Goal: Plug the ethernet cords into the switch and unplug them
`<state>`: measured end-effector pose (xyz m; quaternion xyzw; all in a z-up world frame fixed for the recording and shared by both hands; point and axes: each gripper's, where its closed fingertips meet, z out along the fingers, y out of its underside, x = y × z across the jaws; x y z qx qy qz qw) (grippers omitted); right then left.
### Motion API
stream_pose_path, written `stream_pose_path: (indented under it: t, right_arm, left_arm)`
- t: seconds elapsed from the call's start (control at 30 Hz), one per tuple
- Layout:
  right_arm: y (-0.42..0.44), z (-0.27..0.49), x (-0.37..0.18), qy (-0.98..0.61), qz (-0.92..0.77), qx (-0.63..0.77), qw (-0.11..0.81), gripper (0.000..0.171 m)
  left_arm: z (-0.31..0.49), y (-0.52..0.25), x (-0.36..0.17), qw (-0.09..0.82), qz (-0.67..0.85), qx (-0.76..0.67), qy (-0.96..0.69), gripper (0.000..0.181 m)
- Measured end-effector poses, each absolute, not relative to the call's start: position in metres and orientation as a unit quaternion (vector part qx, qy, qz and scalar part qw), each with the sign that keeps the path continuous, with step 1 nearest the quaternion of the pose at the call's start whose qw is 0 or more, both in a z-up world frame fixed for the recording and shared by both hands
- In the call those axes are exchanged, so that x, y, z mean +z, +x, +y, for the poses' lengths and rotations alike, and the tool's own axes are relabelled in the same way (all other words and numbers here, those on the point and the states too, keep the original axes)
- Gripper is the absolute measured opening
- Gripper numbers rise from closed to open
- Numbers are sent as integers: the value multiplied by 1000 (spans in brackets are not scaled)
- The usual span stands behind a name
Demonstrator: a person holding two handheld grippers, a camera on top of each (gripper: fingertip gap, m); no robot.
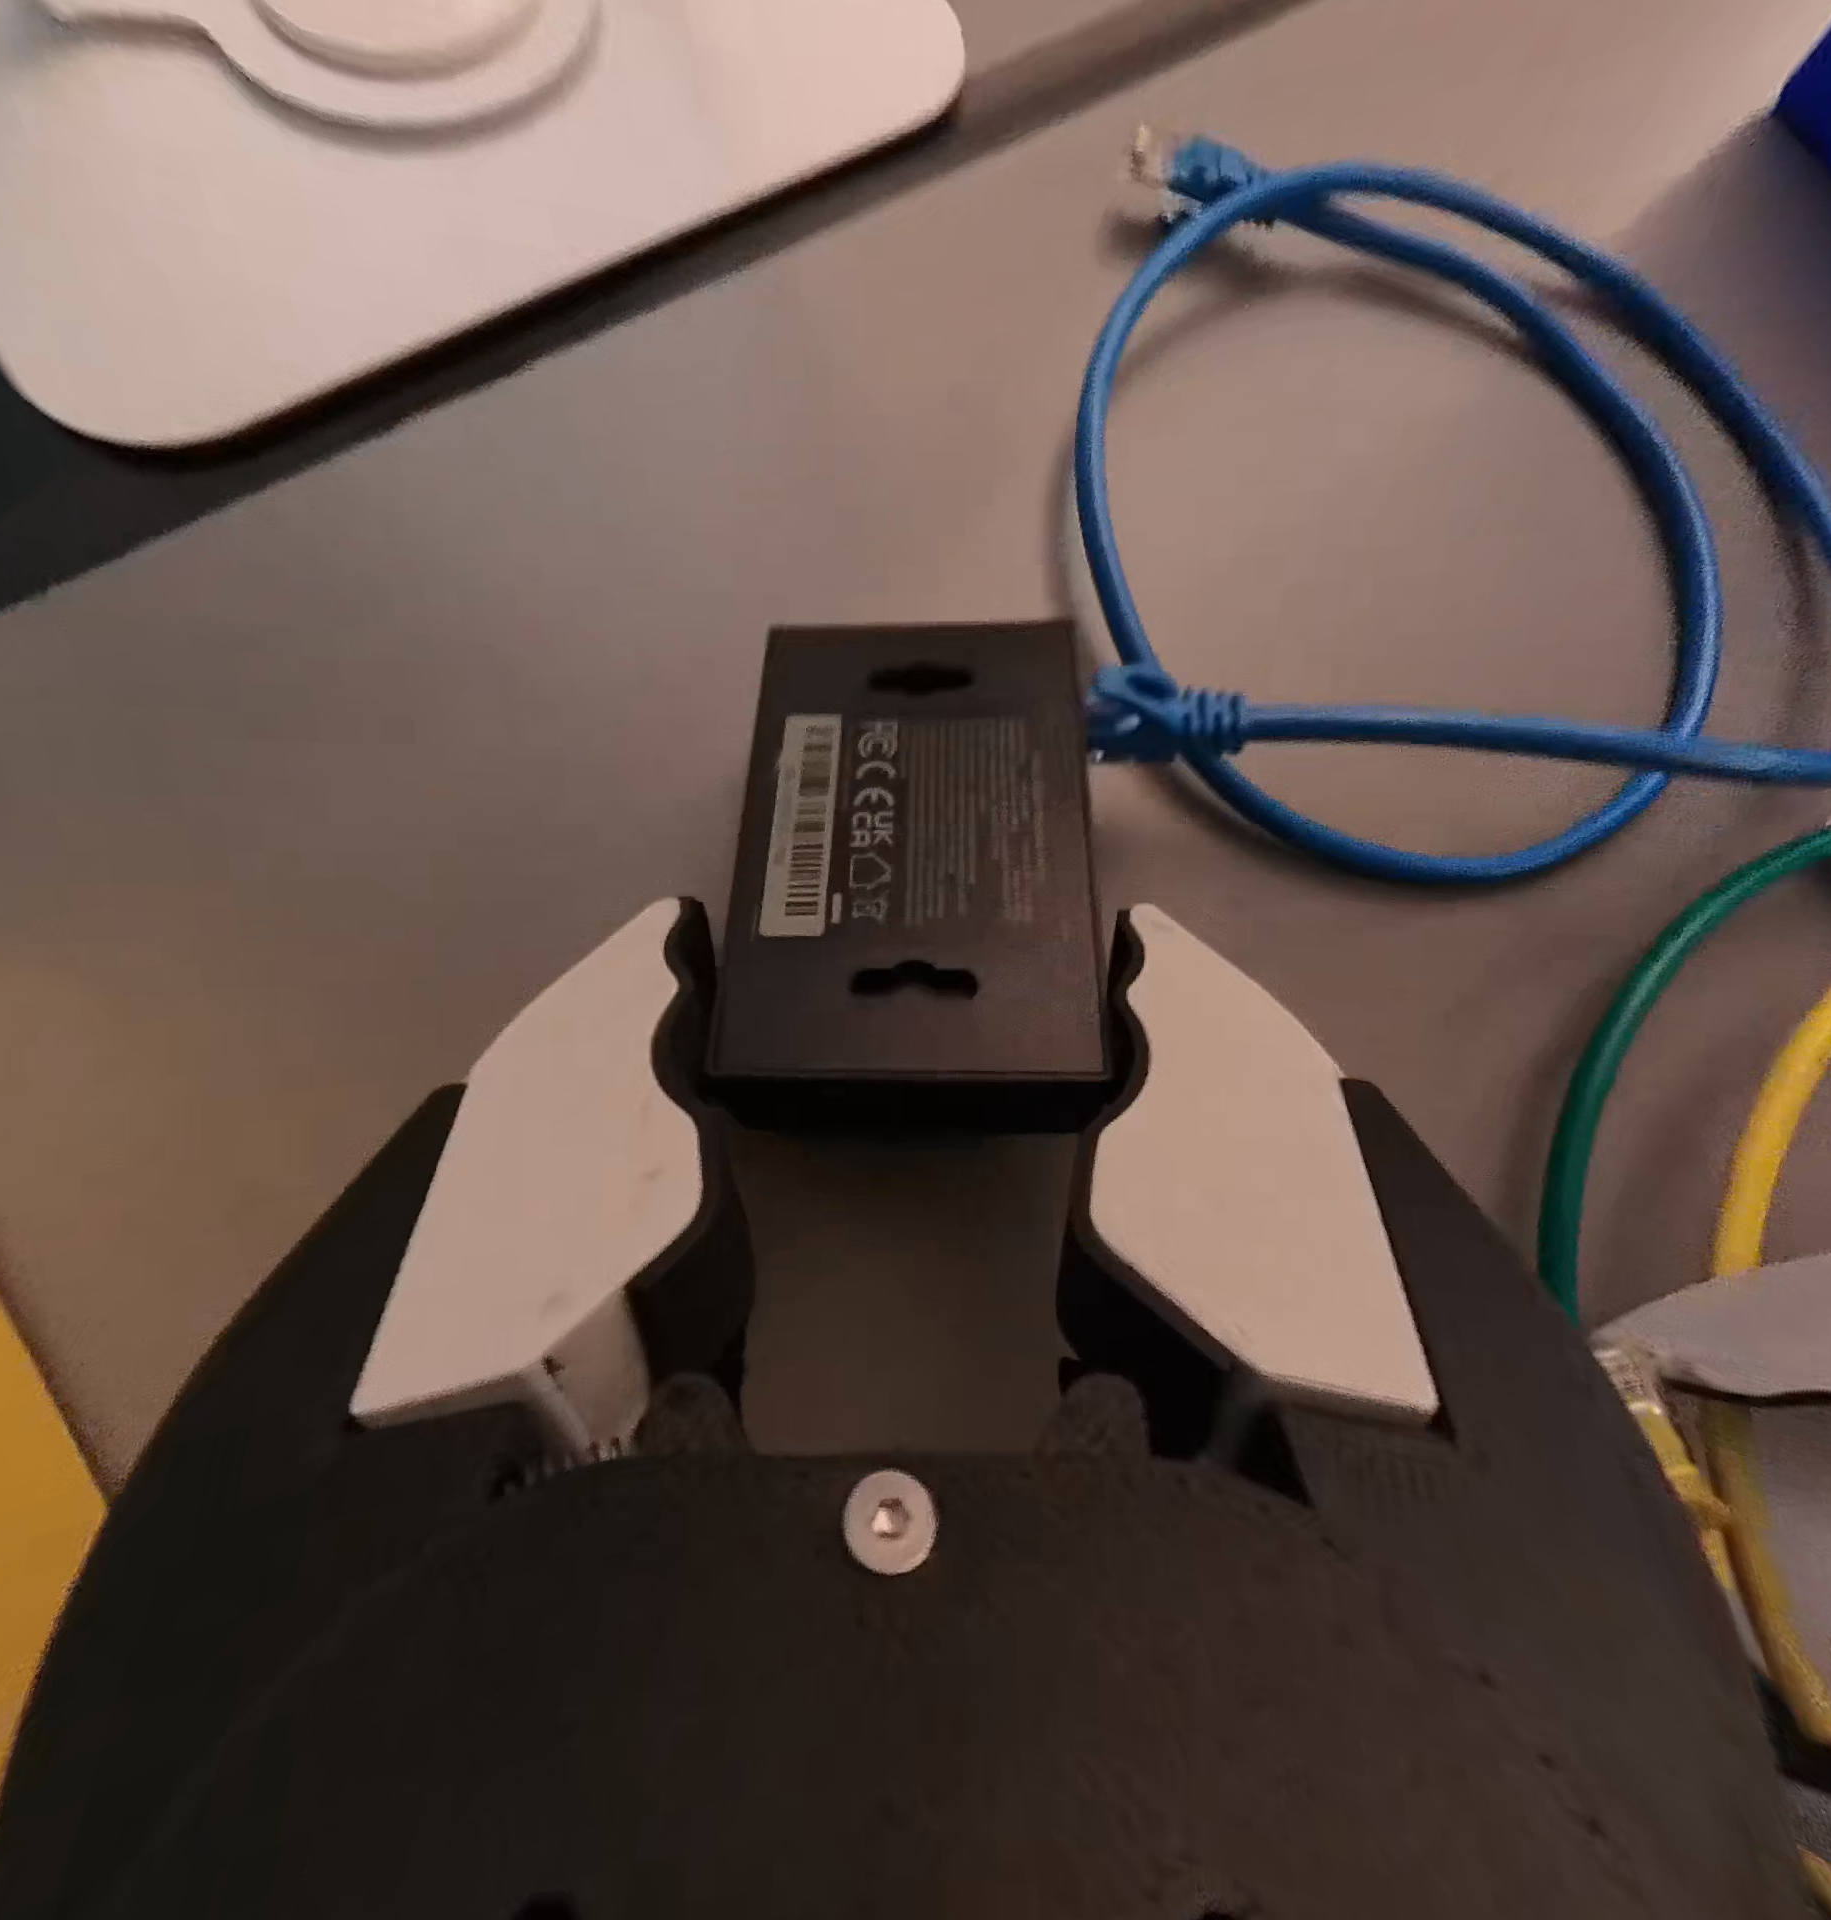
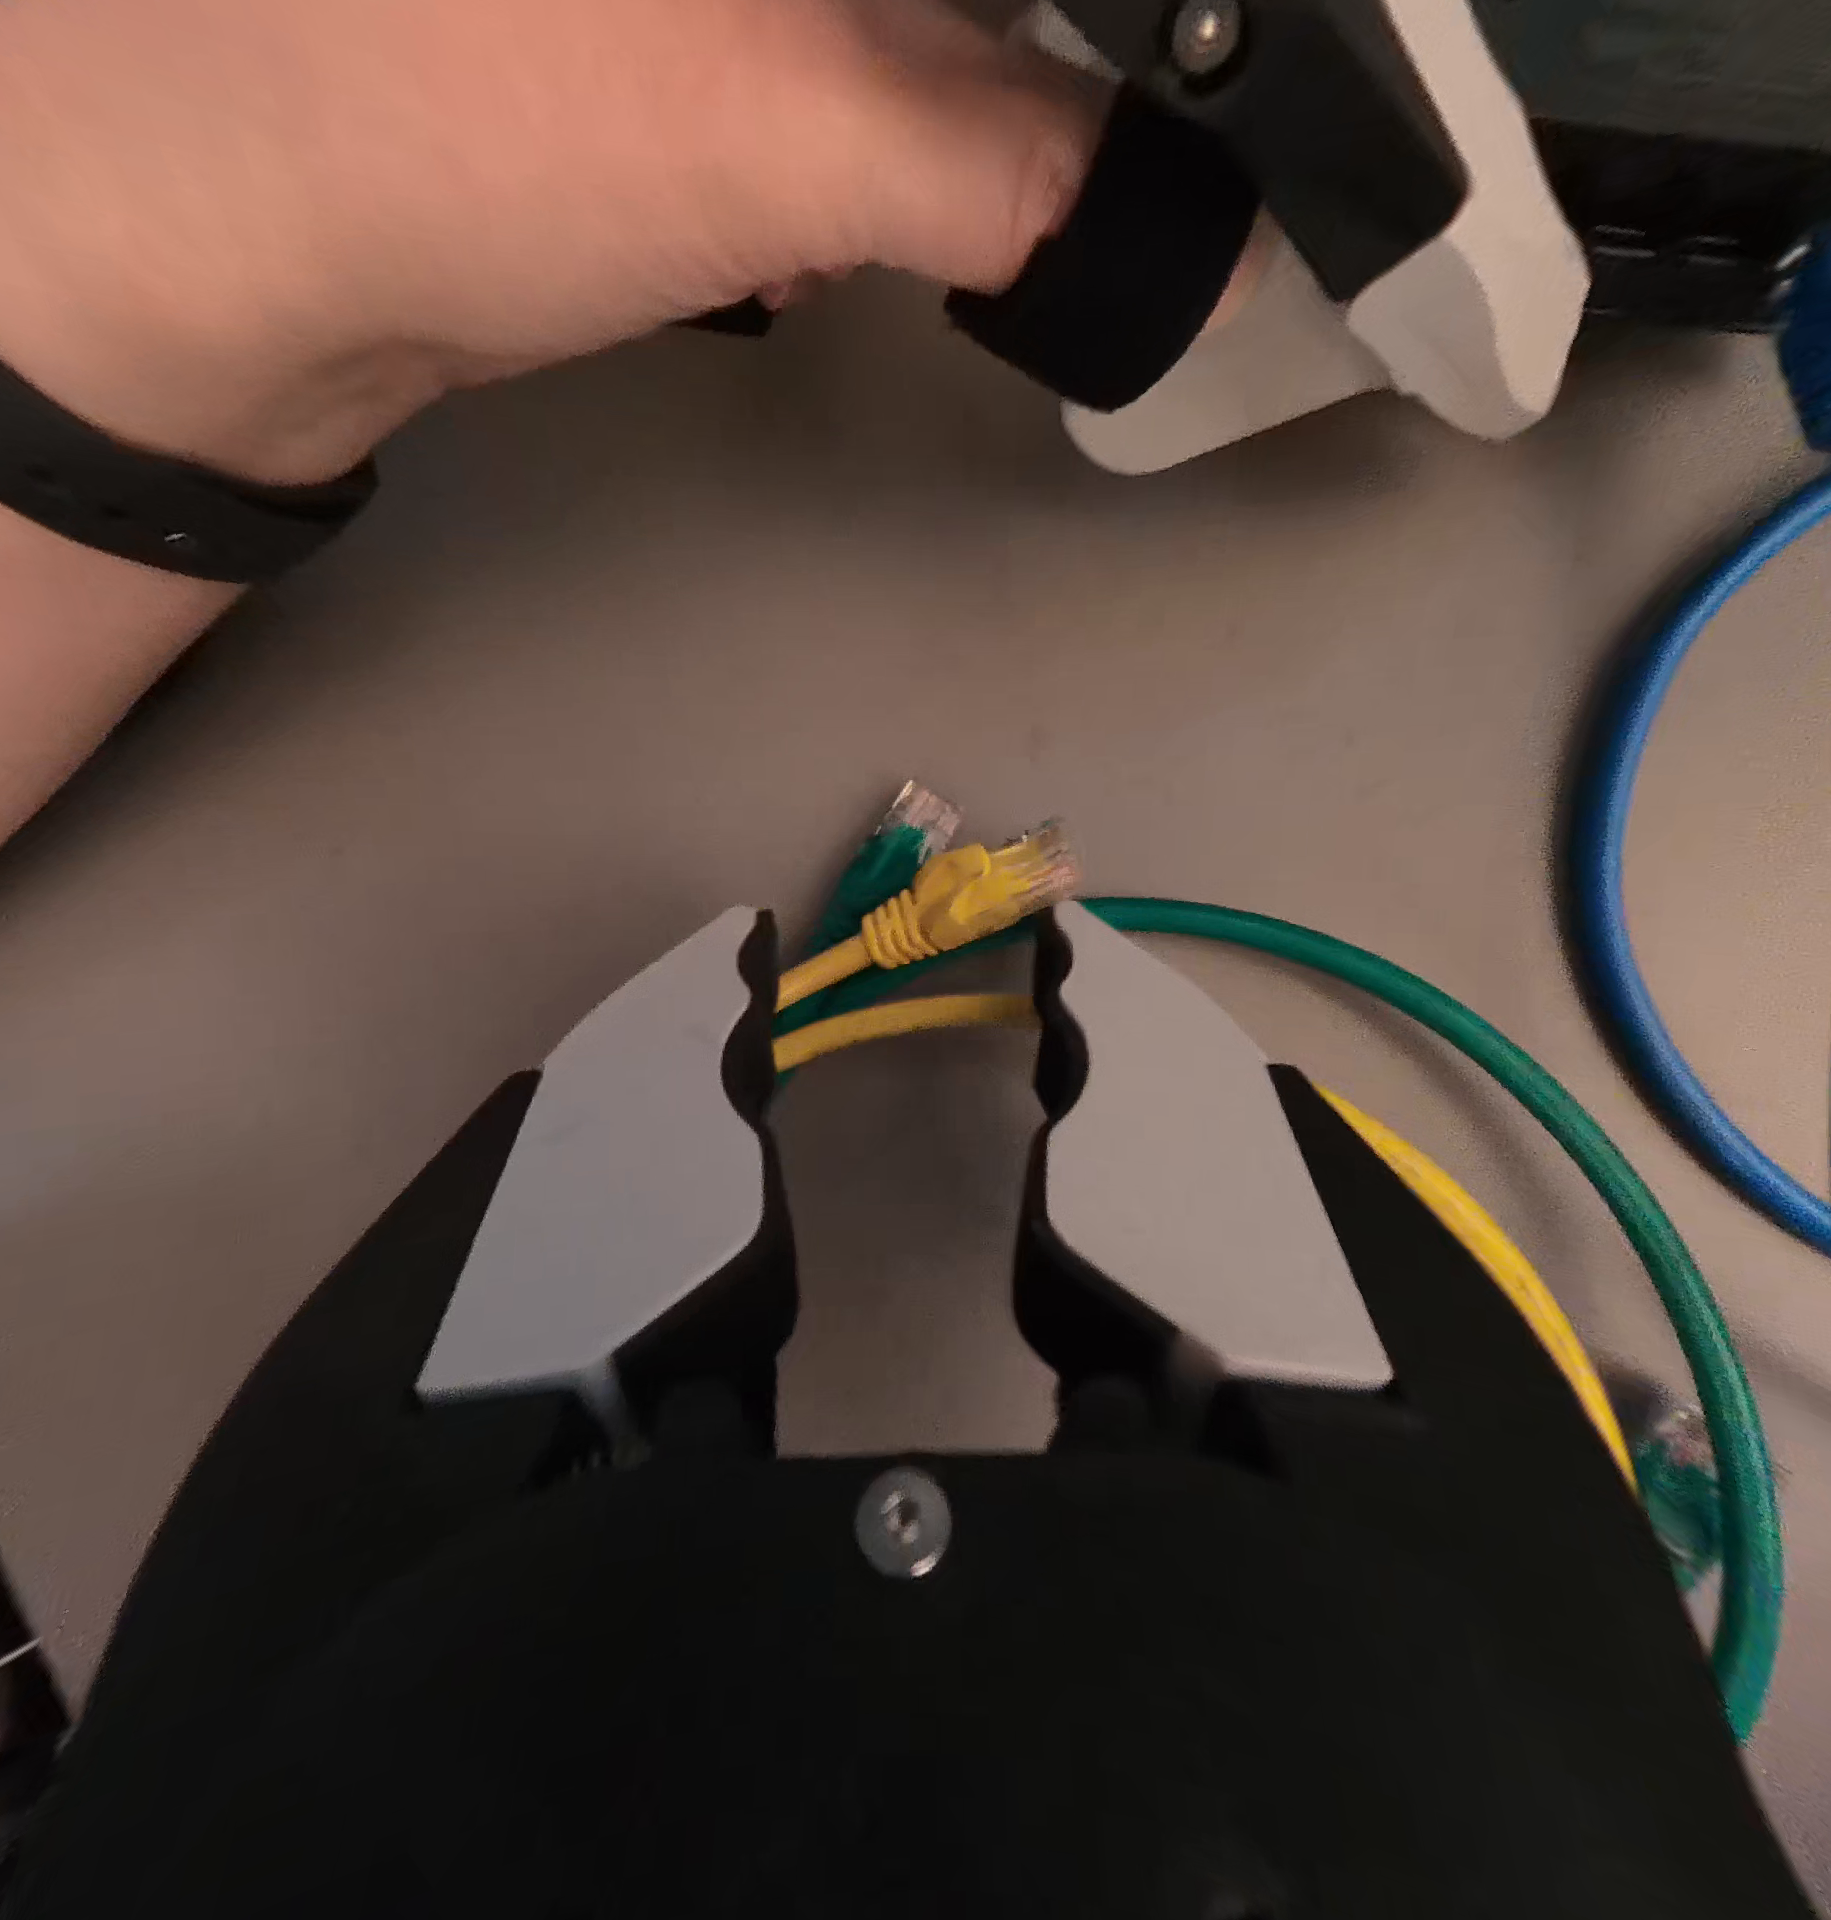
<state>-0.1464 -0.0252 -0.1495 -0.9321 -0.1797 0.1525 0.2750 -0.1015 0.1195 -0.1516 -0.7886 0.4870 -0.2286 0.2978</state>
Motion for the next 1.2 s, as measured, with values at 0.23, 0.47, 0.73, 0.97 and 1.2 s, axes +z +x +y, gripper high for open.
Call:
stream_pose_path:
  t: [0.23,0.47,0.73,0.97,1.2]
  right_arm:
    - [-143,-19,-145,-917,-185,168,310,28]
    - [-131,-35,-91,-843,-207,325,375,27]
    - [-111,-50,-30,-751,-265,332,506,27]
    - [-103,-53,-39,-756,-308,268,512,27]
    - [-80,-32,-41,-785,-223,211,537,34]
  left_arm:
    - [123,-104,-151,316,495,-173,-791,74]
    - [109,-99,-84,351,495,-234,-760,89]
    - [-36,-81,0,98,544,-621,-556,62]
    - [-61,-80,-28,4,572,-607,-552,30]
    - [-31,-73,-25,109,559,-564,-598,16]
